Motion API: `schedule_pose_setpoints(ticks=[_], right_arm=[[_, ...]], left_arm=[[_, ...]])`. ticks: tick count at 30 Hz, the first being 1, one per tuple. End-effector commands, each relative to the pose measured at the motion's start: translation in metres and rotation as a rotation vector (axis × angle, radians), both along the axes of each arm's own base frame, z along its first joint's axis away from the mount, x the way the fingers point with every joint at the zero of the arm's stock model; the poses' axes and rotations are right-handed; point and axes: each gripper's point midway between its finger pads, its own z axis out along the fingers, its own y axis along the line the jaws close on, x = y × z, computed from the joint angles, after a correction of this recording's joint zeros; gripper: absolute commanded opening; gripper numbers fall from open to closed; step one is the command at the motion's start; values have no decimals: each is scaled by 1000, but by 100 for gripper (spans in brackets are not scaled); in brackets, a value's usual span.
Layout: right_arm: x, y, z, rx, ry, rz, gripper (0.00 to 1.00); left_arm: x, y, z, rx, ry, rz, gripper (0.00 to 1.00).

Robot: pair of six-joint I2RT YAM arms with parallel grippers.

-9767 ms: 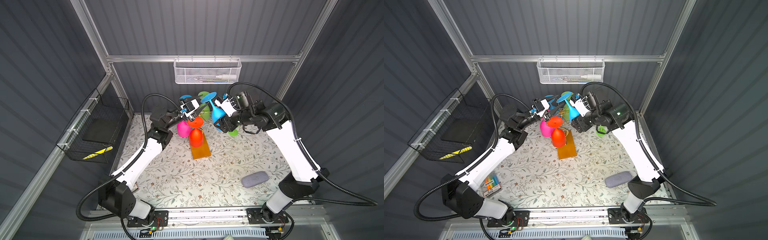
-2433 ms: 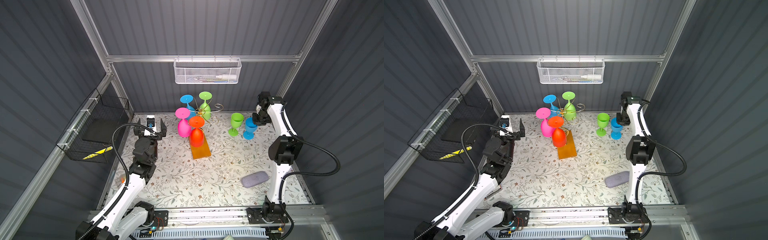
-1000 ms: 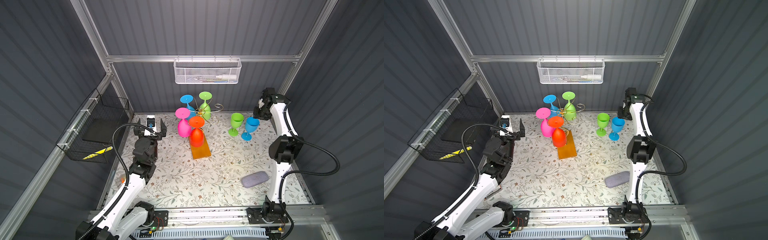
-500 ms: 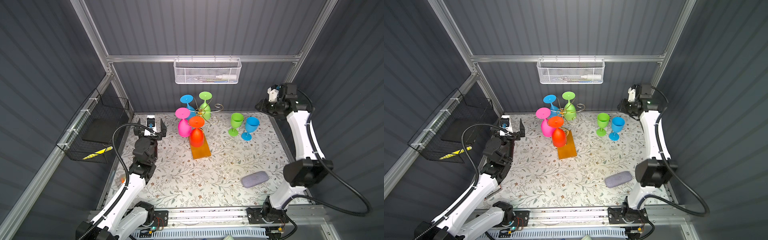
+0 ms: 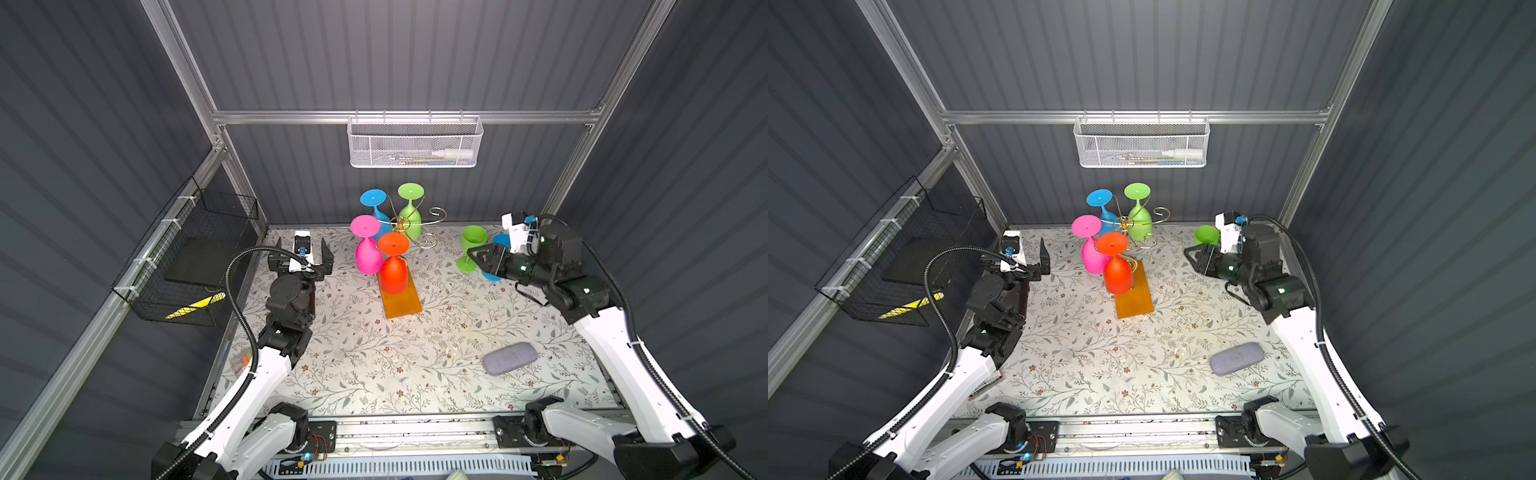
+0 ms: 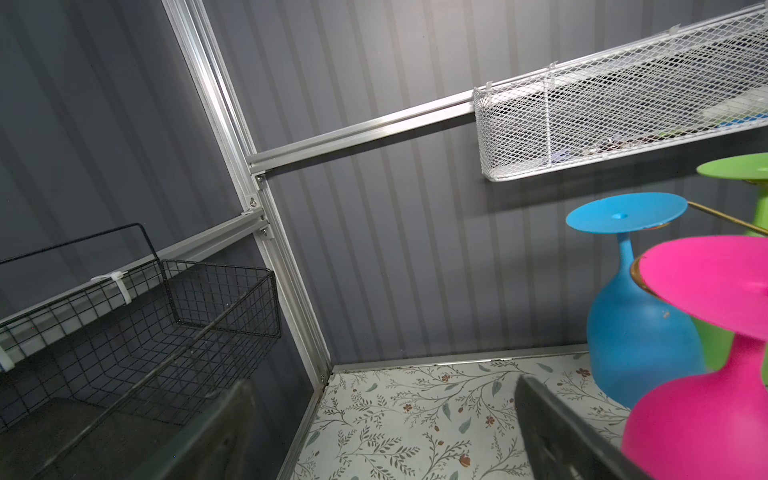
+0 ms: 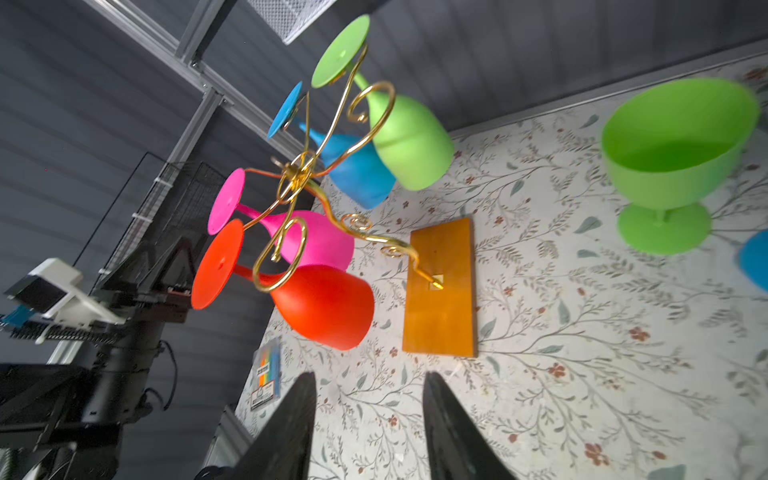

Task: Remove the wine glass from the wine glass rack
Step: 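Move the right gripper to the red glass hanging on the rack, then close the right gripper on the red glass foot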

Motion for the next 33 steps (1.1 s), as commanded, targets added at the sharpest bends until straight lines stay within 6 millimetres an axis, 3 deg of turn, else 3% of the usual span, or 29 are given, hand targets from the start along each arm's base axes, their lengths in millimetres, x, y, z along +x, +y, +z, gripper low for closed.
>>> schedule_pose_setpoints(ticks=[1, 8, 15, 33], right_arm=[[-8, 21, 25, 140, -61, 22, 44], [-16, 66, 24, 229, -59, 83, 44], [-3, 105, 28, 255, -60, 111, 44], [18, 146, 37, 286, -36, 135, 44]], left_arm=[[2, 3, -4, 8, 8, 14, 99], [2, 3, -5, 6, 10, 17, 100], [-3, 5, 1, 0, -6, 18, 99], [-7, 6, 6, -15, -23, 12, 99]])
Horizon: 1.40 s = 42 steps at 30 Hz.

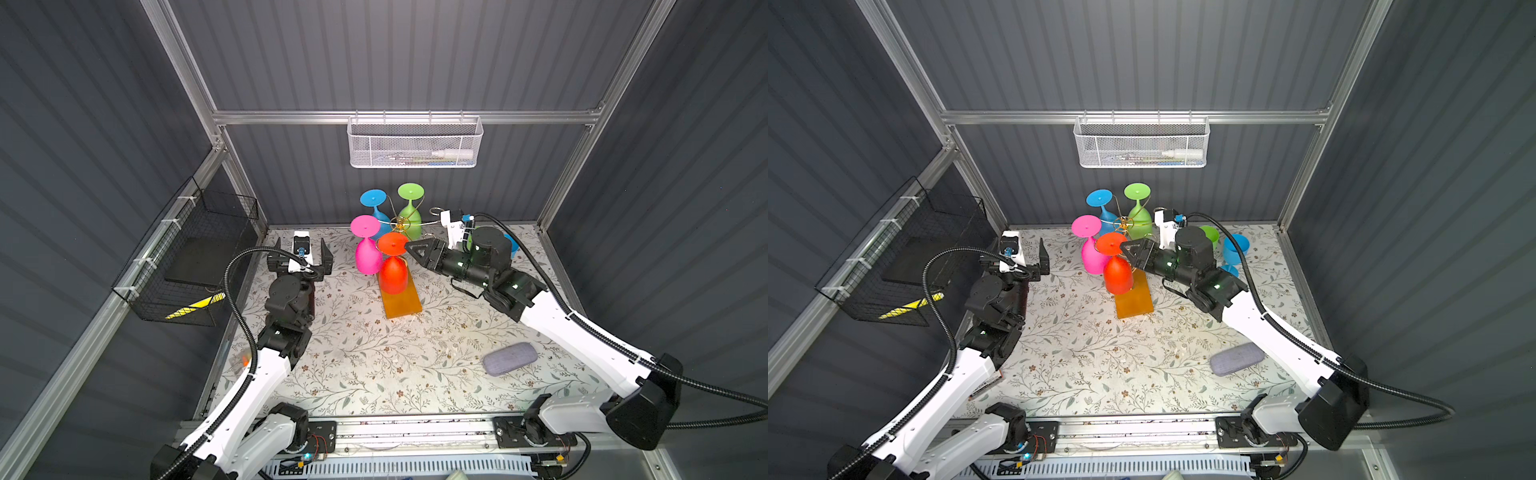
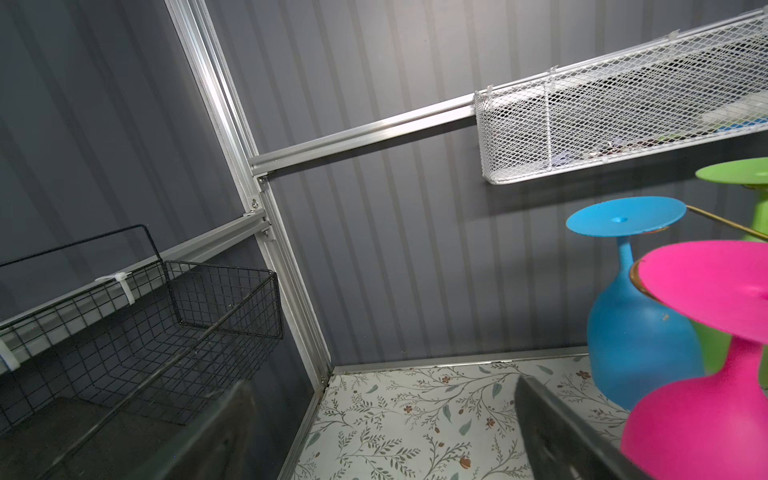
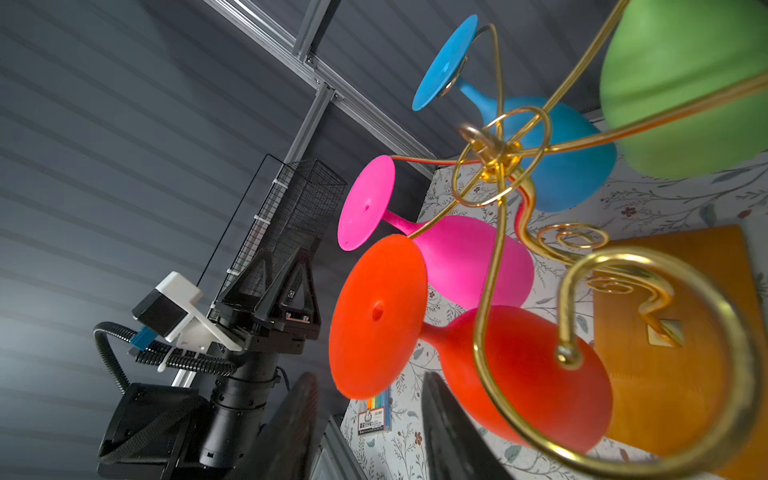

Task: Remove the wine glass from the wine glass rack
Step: 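Close the right gripper on the red glass foot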

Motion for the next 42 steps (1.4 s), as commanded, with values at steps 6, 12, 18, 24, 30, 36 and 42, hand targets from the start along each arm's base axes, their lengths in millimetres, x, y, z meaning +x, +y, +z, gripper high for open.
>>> schedule_pose_setpoints(ticks=[6, 12, 18, 24, 30, 36, 42], right_arm=[[8, 12, 13, 20, -9, -2, 44], [9, 16, 11, 17, -5, 2, 43], [11, 15, 8, 0, 14, -11, 43], [10, 13, 2, -30, 33, -28, 44], [10, 19, -2, -36, 42, -17, 44], [12, 22, -1, -34, 42, -15, 41], [13, 24, 1, -29, 42, -13, 30]], left_arm=[[-7, 6, 7, -15, -25, 13, 100], [-8, 6, 7, -15, -26, 13, 99], [-7, 6, 7, -14, -26, 13, 100], [-7, 6, 6, -16, -25, 12, 99], [-7, 5, 6, -18, -24, 9, 100], [-8, 6, 7, -19, -27, 11, 99], [-8, 6, 8, -20, -29, 11, 99]])
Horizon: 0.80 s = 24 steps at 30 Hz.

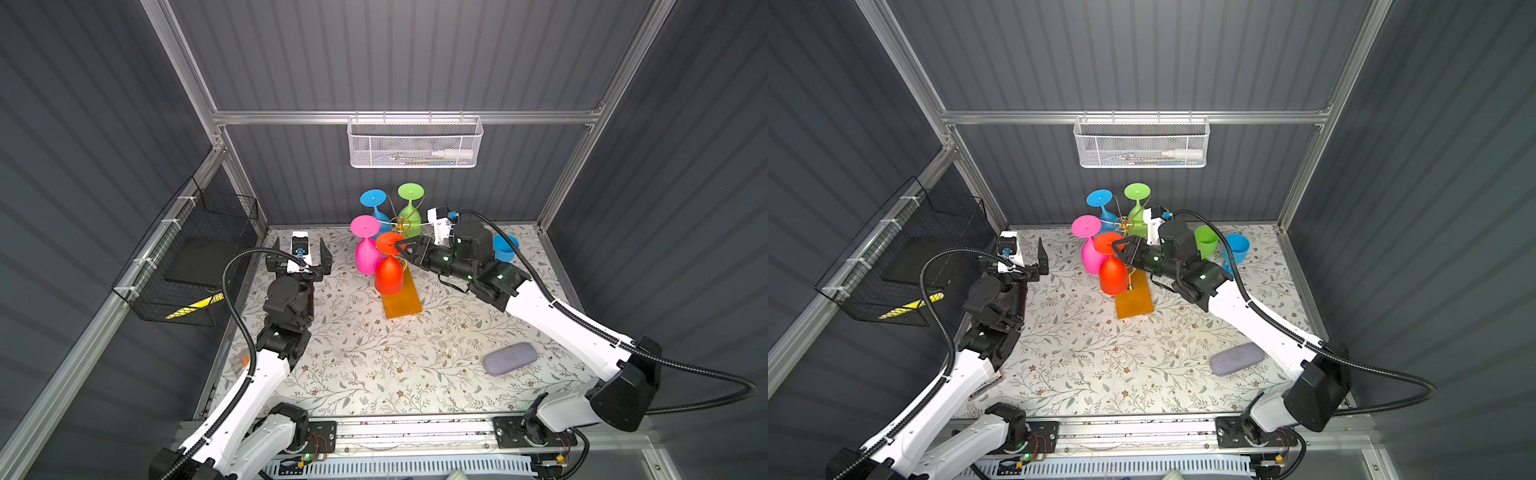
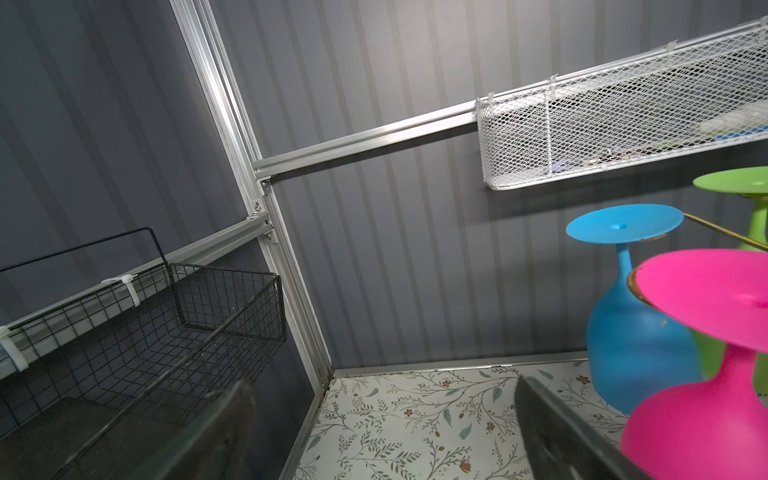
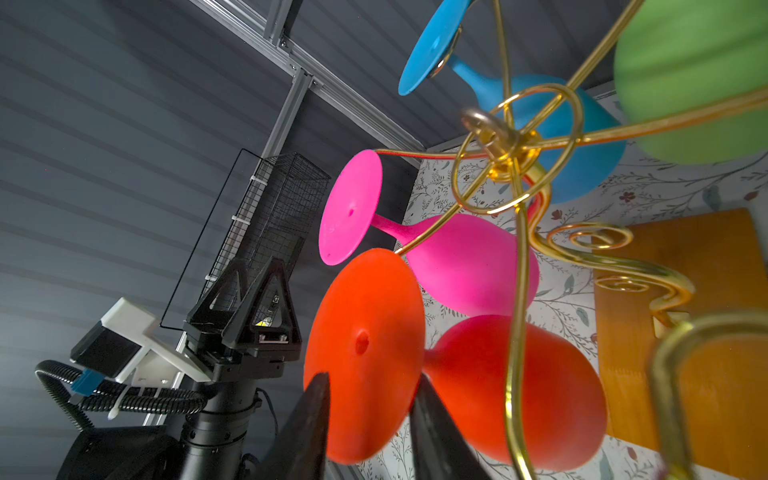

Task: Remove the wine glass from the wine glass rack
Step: 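Close the right gripper on the red glass foot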

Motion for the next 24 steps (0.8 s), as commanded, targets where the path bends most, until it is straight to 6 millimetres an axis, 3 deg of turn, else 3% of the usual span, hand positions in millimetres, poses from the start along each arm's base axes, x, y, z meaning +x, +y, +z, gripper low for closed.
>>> schedule_pose_setpoints(ticks=[1, 12, 24], right_arm=[[1, 3, 11, 15, -16, -2, 28], [-2, -3, 20, 34, -32, -20, 9], [-8, -4, 37, 98, -51, -1, 0]], left_arm=[[-5, 5, 3, -14, -17, 12, 99], [-6, 6, 4, -15, -20, 14, 99], [-6, 5, 5, -17, -20, 11, 99]])
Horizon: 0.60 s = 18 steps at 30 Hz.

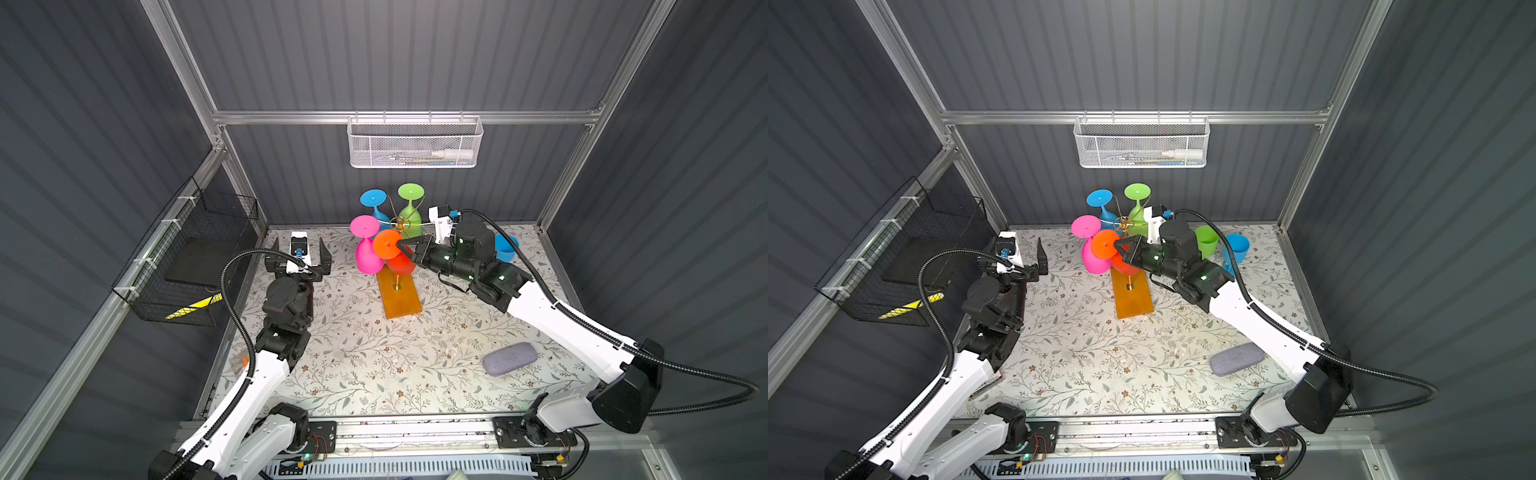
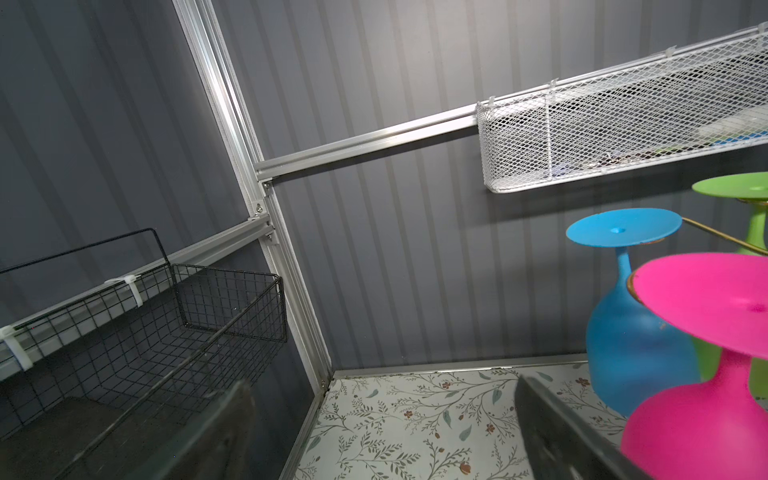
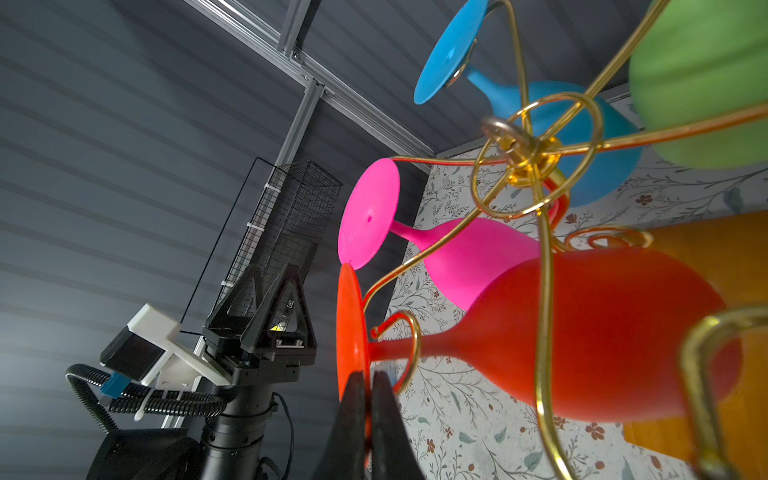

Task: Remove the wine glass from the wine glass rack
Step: 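Close the right gripper on the red glass foot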

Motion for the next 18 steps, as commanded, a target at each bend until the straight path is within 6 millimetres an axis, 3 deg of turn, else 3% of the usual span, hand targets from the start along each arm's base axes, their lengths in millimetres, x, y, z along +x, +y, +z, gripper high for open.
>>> schedule_pose_setpoints(ticks=[1, 18], right_arm=[[-6, -3, 27, 66, -48, 8, 0], [5, 13, 32, 109, -37, 31, 0]], left_arm=[[-4, 5, 2, -13, -14, 11, 100], [-6, 5, 4, -16, -17, 9, 100]])
